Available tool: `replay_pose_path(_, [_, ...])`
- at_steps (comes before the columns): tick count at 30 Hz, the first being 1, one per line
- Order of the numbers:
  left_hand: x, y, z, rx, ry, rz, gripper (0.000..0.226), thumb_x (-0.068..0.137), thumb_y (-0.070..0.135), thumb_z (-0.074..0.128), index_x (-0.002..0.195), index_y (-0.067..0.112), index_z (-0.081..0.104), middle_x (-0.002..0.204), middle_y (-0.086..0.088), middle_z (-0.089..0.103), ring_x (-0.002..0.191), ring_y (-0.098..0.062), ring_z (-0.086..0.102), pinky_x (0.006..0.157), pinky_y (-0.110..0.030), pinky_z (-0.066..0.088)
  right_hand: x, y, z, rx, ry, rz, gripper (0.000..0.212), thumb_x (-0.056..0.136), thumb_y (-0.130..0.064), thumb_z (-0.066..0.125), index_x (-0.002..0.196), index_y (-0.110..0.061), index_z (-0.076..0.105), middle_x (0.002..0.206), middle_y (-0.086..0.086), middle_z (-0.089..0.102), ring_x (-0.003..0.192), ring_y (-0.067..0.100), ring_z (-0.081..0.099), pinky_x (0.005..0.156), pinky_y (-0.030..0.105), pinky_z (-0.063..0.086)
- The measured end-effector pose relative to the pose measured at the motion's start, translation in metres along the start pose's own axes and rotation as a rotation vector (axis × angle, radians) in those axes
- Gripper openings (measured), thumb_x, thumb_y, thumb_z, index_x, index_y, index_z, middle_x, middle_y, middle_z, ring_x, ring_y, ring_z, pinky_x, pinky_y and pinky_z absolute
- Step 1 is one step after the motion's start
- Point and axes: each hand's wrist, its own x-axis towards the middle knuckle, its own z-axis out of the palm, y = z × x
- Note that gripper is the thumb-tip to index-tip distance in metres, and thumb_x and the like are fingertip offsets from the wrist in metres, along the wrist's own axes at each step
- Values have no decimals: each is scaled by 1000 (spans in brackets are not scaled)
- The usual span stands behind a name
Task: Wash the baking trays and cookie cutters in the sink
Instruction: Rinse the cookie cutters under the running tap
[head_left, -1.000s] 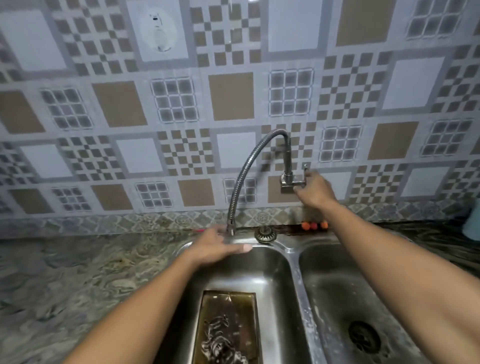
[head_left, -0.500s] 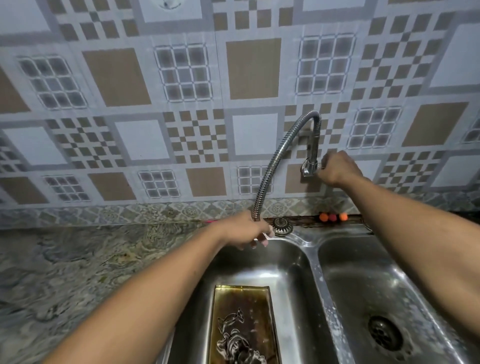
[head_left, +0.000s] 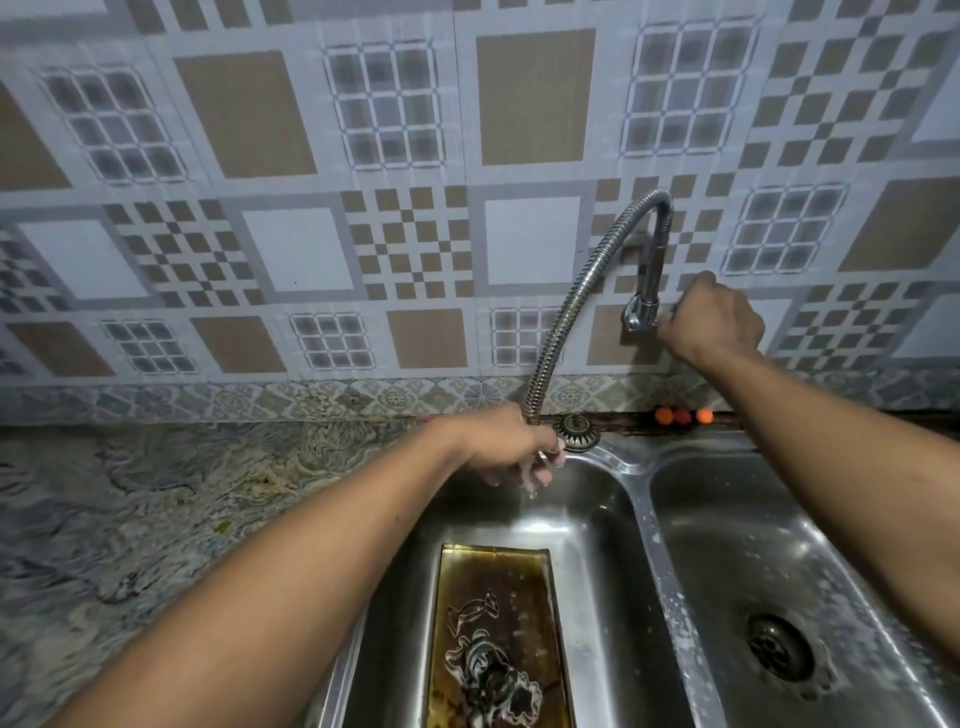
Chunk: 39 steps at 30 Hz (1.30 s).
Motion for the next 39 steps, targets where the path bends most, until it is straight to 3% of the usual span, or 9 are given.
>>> replay_pose_path(6, [1,-3,0,-12,-24,10,31,99,35,53,112,15,72,99,0,79,82,-16,64,81,-34,52,-22,19,4,40,-70,51,28,88,-37,58,98,-10,62,102,16,67,91,37,61,75,40,48])
replay_pose_path(13, [2,-29,10,-304,-78,64,35,93,30,70,116,4,67,105,-11,77,91,-24,72,73,-31,55,-76,14,30,330,-111,61,19,89,-29,59,104,-19,52,92,4,60,86,29,58,76,38,48])
replay_pose_path(17, [10,-66,37,-520,-46,-24,30,99,22,61,116,-2,66,97,-12,75,76,-20,66,59,-26,45,-148,3,98,555,-510,121,10,88,-17,60,85,-14,68,84,5,70,83,26,66,72,33,52])
replay_pose_path(21, [18,-111,69,-531,142,-135,20,101,23,56,106,11,71,97,-10,77,72,-16,67,59,-26,44,-237,-9,157,631,-859,189,15,86,-24,61,79,-13,68,67,3,64,60,18,55,51,28,40])
replay_pose_path(25, [17,-166,102,-529,277,-242,16,100,25,58,97,15,70,85,-2,71,60,-11,57,55,-24,42,-288,-19,181,644,-1039,127,3,81,-18,67,78,-16,67,76,2,69,66,14,61,56,24,48])
replay_pose_path(28, [8,-197,123,-444,280,-331,19,100,27,58,95,13,70,85,-3,68,60,-11,54,51,-24,41,-309,-20,188,486,-1155,1,15,75,-12,76,75,-20,63,77,1,66,74,16,60,73,33,55])
replay_pose_path(31, [-1,-211,136,-422,284,-373,18,100,24,58,104,11,71,85,-2,66,61,-9,53,49,-20,40,-320,-16,194,386,-1108,-34,21,79,-11,77,74,-21,60,80,-2,66,79,16,60,71,28,50])
replay_pose_path(35, [-4,-207,139,-420,302,-344,15,100,24,59,107,19,70,101,0,70,85,-14,63,71,-25,53,-315,-13,187,391,-934,8,12,84,-10,69,78,-20,64,82,-4,69,84,16,65,81,31,53])
replay_pose_path(39, [1,-192,138,-468,333,-335,11,98,27,61,103,25,69,101,0,71,92,-22,70,78,-32,57,-282,-14,168,418,-772,11,15,86,-17,62,72,-21,59,77,-4,66,76,18,64,69,30,51])
